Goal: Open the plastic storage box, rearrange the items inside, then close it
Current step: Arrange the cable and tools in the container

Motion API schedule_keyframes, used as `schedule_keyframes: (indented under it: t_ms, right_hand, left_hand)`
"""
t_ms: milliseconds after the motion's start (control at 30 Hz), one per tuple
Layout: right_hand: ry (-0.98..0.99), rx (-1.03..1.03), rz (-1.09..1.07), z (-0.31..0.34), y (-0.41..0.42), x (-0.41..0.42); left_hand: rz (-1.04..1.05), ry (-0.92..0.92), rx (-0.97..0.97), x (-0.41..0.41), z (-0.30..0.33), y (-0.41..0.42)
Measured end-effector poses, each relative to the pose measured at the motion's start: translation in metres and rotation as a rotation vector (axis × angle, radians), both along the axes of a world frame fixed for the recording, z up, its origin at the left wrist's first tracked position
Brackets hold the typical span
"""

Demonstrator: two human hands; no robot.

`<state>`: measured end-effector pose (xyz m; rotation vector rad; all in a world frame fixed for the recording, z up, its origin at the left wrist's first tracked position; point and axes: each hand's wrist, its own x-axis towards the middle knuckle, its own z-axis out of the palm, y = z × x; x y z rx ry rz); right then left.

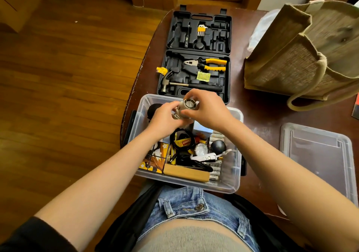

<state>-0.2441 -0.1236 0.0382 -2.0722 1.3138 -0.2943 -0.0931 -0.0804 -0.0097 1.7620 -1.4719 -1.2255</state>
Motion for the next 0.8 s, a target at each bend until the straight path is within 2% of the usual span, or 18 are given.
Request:
schedule_keyframes:
  t_ms: [167,367,533,633,800]
  right_hand:
    - [0.075,-0.056,0.015,-0.014,-0.002,-0.004]
    - [0.028,-0.096,-0.008,-0.024,0.005,-0.013]
    - [-0.045,-0.120,-0.021,-0.027,0.009,-0.014]
    - [0.032,-0.191,0.052,-0.032,0.009,-0.010]
    - [0.268,-0.297,0.205,-0.045,0.007,0.009]
  left_hand:
    - [0.051,0.059,0.024,-0.004,-0.014,0.007]
    - [-0.230,-0.228,0.307,-0.003,-0.034,0.017]
    - [-0.394,-0.275,0.328,-0.006,-0.035,0.015]
    - [-0.420,-0.308,0.359,-0.002,-0.036,0.014]
    - [-0.396,-0.303,0.411,0.001,-0.035,0.012]
